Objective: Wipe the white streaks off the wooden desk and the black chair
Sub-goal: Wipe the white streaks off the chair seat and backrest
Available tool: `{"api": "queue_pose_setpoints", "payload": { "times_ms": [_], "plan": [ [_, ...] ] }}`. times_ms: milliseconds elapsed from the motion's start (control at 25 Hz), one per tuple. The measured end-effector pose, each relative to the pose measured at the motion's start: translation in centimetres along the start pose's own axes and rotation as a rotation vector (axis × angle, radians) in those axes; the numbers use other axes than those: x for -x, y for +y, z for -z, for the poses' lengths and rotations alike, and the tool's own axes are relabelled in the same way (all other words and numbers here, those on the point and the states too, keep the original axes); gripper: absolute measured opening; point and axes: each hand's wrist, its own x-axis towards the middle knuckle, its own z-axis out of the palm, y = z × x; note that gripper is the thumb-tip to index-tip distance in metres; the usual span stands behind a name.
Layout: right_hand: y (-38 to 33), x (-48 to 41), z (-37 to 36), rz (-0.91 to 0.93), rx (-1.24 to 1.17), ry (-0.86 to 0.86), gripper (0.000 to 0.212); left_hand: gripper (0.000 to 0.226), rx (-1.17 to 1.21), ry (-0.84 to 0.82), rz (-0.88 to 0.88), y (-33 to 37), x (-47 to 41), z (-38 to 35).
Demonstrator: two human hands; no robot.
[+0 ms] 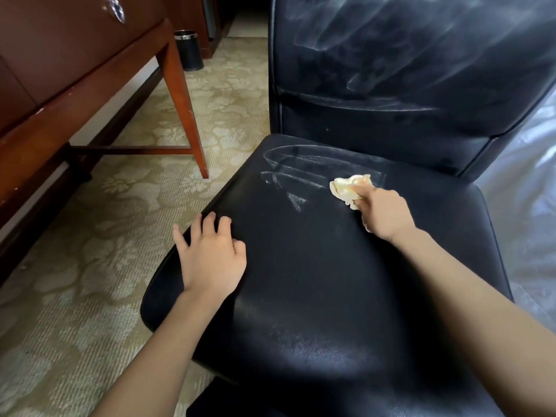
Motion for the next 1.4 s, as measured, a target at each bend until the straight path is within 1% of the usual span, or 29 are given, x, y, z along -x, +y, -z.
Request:
{"api": "queue_pose_setpoints", "payload": {
  "times_ms": [40, 80, 200, 320, 400, 480, 520, 560, 600, 640, 760, 800, 960, 1080, 1120, 1200, 1280, 1400],
  "plan": [
    [-0.1, 0.7, 0.3, 0.048, 0.005, -0.014, 0.033, 0.044, 0.001, 0.003, -0.008, 0.6, -0.4, 0.1],
    [-0.1, 1.7, 0.6, 0.101, -0.008, -0.042, 0.034, 0.048, 0.009, 0.012, -0.033, 1.3, -0.9, 0.2],
    [-0.3, 5.3, 2.2, 0.281, -0.111, -0.115, 0.045, 0.061, 0.033, 0.011, -0.125, 3.6, -2.9, -0.3],
    [-0.7, 9.4, 3.2, 0.469, -0.219, -0.134, 0.050, 0.061, 0.060, -0.026, -0.115, 5.2, -4.7, -1.5],
    [0.1, 11.2, 2.7, 0.554, -0.256, -0.099, 0.043, 0.060, 0.058, -0.070, -0.093, 5.7, -5.3, -2.3],
    [1.3, 11.8, 1.7, 0.630, -0.161, -0.014, 0.039, 0.060, 0.055, -0.114, -0.063, 5.9, -5.4, -2.7],
    [1.9, 11.4, 1.3, 0.660, -0.096, 0.014, 0.042, 0.060, 0.046, -0.130, -0.056, 5.9, -5.4, -2.8],
    [2.5, 10.5, 1.1, 0.655, -0.056, 0.013, 0.049, 0.060, 0.031, -0.140, -0.056, 5.8, -5.4, -2.8],
    [2.7, 9.4, 1.3, 0.603, -0.045, -0.015, 0.058, 0.060, 0.015, -0.148, -0.061, 5.8, -5.3, -2.8],
    [2.8, 8.2, 1.6, 0.520, -0.044, -0.037, 0.061, 0.060, -0.002, -0.154, -0.066, 5.8, -5.2, -2.8],
    [3.6, 3.6, 1.5, 0.262, -0.018, -0.030, 0.040, 0.062, -0.047, -0.168, -0.084, 6.0, -5.0, -2.8],
    [3.9, 2.0, 1.2, 0.185, -0.020, -0.015, 0.038, 0.062, -0.058, -0.170, -0.085, 6.0, -5.0, -2.9],
    [5.1, -3.5, 0.4, -0.060, -0.068, 0.039, 0.037, 0.063, -0.072, -0.162, -0.095, 5.8, -4.9, -3.0],
    [4.5, -5.7, 0.1, -0.266, -0.011, 0.078, 0.044, 0.062, -0.062, -0.147, -0.097, 5.8, -5.0, -3.0],
    [4.1, -5.7, 0.0, -0.285, 0.019, 0.088, 0.044, 0.061, -0.058, -0.143, -0.096, 5.8, -5.0, -3.0],
    [3.6, -4.5, -0.1, -0.211, 0.057, 0.094, 0.039, 0.059, -0.054, -0.140, -0.096, 5.8, -4.9, -3.1],
    [3.3, -2.3, 0.0, -0.058, 0.024, 0.081, 0.037, 0.058, -0.046, -0.128, -0.097, 5.8, -4.7, -3.1],
    [2.1, 1.4, 0.3, 0.205, -0.116, 0.032, 0.042, 0.057, -0.033, -0.120, -0.099, 5.8, -4.9, -3.1]
  ]
}}
